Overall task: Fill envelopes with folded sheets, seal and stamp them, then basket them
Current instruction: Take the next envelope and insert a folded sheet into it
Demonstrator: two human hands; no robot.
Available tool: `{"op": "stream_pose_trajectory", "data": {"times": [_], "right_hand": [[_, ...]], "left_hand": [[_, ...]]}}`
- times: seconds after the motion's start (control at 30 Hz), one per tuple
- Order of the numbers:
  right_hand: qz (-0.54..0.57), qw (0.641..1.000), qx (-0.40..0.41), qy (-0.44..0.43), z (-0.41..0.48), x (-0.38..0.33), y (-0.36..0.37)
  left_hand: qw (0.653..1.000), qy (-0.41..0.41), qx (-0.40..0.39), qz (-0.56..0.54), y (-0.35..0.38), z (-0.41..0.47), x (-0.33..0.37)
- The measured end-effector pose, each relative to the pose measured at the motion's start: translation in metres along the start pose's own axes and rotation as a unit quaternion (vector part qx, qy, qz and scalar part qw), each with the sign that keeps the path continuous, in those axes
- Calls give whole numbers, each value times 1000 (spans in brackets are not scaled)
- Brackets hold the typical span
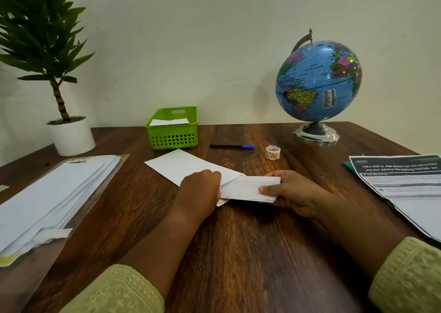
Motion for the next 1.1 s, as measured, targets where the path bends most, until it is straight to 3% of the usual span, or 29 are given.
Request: {"op": "stream_pose_trajectory", "data": {"times": [0.13,0.27,0.5,0.6,0.7,0.8,0.97,1.1], "right_hand": [[6,999,37,-22,1,-2,3],[-136,983,105,-65,1,-6,0],[-191,971,1,-148,-7,-17,-16],[-214,960,42,-176,-6,-19,-17],[-326,908,159,-209,-5,-24,-17],[-407,865,217,-199,-3,-25,-13],[-523,765,235,-292,-3,-23,5],[-567,718,209,-345,-5,-28,21]], "left_hand": [[995,77,57,-20,-4,-4,23],[992,83,65,-64,2,-6,35],[992,32,85,-93,-3,-5,15],[991,65,75,-93,-1,-6,22],[988,107,50,-103,1,-7,33],[981,143,34,-126,-2,-11,43],[977,147,22,-155,-1,-15,51],[976,115,-13,-185,4,-13,46]]}}
Point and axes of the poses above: each hand's wrist, its own z-axis towards the middle knuckle, its own y-axis out of the palm, x = y × z, the point moved 6 cm from there along z, towards the middle knuckle, and after that the axes turned 12 degrees about -z, right-handed, at the moved point
